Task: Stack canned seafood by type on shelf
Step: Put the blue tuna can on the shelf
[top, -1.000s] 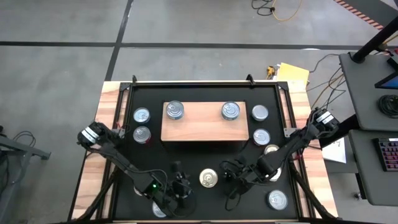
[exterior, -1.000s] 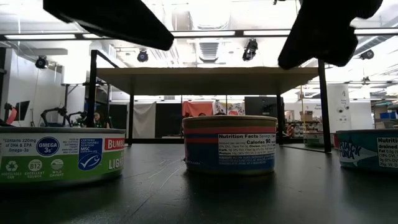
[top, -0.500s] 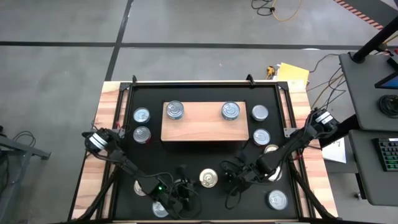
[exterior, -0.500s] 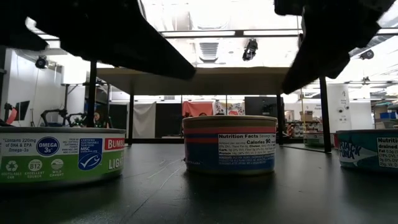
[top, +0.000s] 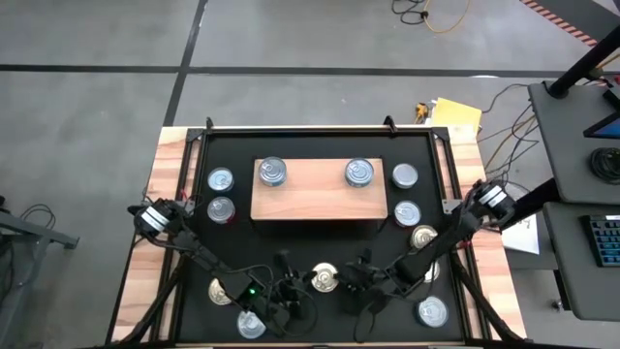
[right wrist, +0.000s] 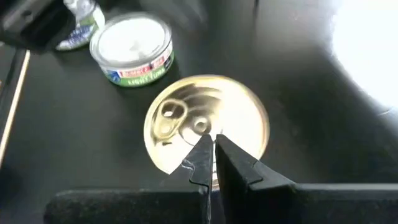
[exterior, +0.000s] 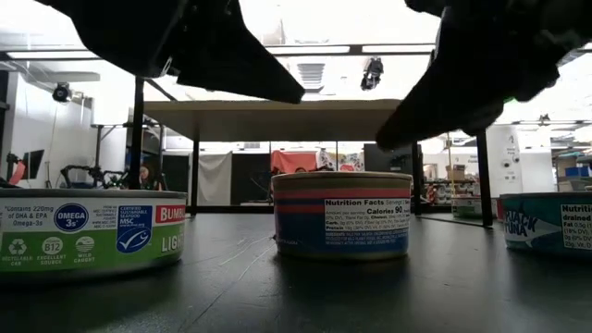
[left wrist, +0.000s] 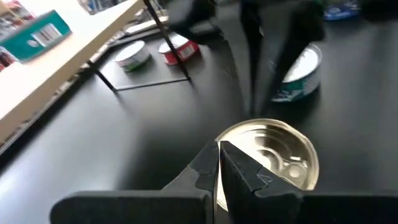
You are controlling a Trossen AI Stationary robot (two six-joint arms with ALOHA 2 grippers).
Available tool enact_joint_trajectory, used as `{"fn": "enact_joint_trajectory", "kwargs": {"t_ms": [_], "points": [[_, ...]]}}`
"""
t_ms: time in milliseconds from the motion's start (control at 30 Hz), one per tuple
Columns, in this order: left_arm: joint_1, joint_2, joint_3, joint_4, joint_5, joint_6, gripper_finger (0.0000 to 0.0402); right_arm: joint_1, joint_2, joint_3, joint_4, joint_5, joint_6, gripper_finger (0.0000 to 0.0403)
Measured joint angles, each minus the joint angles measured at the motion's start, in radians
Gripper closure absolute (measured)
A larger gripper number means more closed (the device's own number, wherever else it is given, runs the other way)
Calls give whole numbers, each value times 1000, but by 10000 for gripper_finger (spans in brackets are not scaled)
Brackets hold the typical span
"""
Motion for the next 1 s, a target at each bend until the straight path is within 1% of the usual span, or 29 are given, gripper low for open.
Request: {"fn": "enact_joint_trajectory", "kwargs": {"t_ms": [167, 333, 367, 467, 533, 600, 867, 1000], "points": [[2, -2, 0, -14, -5, -5, 401, 7, 60, 51, -29, -11, 16, 393], [4, -5, 0, -25, 1, -53, 402, 9, 64, 94, -110, -11, 34, 394], [5, -8, 0, -28, 14, -73, 402, 9, 63, 100, -137, -13, 41, 394], [15, -19, 0, -29, 98, -122, 402, 14, 62, 116, -180, -18, 54, 394], [19, -29, 0, -29, 153, -143, 402, 17, 65, 121, -192, -19, 58, 394], [21, -41, -1, -28, 183, -151, 401, 20, 68, 121, -193, -26, 68, 394], [21, -98, -1, -27, 182, -146, 401, 33, 67, 99, -187, -33, 108, 394], [22, -97, -1, -33, 140, -131, 401, 37, 69, 98, -190, -34, 112, 394]]}}
